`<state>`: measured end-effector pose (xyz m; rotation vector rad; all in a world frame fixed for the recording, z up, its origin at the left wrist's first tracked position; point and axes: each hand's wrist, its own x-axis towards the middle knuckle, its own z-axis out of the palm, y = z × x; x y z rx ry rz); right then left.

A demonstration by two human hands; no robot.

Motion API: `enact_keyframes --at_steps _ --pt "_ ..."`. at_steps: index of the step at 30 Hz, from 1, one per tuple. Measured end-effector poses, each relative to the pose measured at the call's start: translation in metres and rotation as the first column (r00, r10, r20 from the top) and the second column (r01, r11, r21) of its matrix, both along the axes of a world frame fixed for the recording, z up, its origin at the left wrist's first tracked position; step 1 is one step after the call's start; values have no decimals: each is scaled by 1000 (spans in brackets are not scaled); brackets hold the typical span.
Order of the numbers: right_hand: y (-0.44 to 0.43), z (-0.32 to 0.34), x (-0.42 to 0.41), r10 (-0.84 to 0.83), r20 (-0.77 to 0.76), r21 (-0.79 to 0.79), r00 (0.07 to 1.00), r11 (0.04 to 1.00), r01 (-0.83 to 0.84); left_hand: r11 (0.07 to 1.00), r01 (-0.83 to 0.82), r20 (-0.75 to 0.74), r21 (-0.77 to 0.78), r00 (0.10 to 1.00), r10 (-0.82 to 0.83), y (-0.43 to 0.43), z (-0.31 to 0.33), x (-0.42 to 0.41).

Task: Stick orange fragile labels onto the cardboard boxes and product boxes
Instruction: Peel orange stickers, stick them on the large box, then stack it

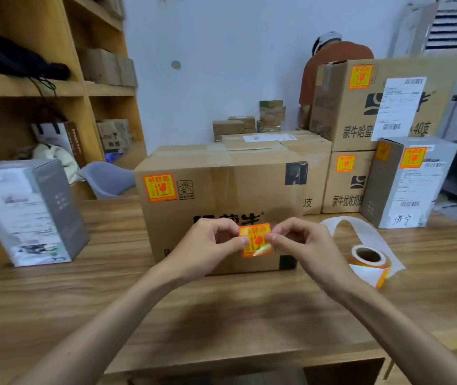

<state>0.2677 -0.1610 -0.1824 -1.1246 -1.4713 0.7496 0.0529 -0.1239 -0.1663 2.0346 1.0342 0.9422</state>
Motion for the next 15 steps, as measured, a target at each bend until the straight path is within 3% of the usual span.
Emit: enact_keyframes --at_steps 6,9,12,15 --pt "1 20 -33 55 -14 73 998 996 -53 993 -69 45 95 997 65 -3 28 -35" --pt "-2 31 -39 52 -22 151 998 987 -48 955 -186 131 232 979 158 -11 60 -53" --pt "-5 38 -39 29 -14 204 999 979 -25 871 -389 314 300 902 294 -3 87 -76" --pt "-4 39 -36 -8 -29 228 1000 974 14 792 -549 437 266 801 409 32 105 -98"
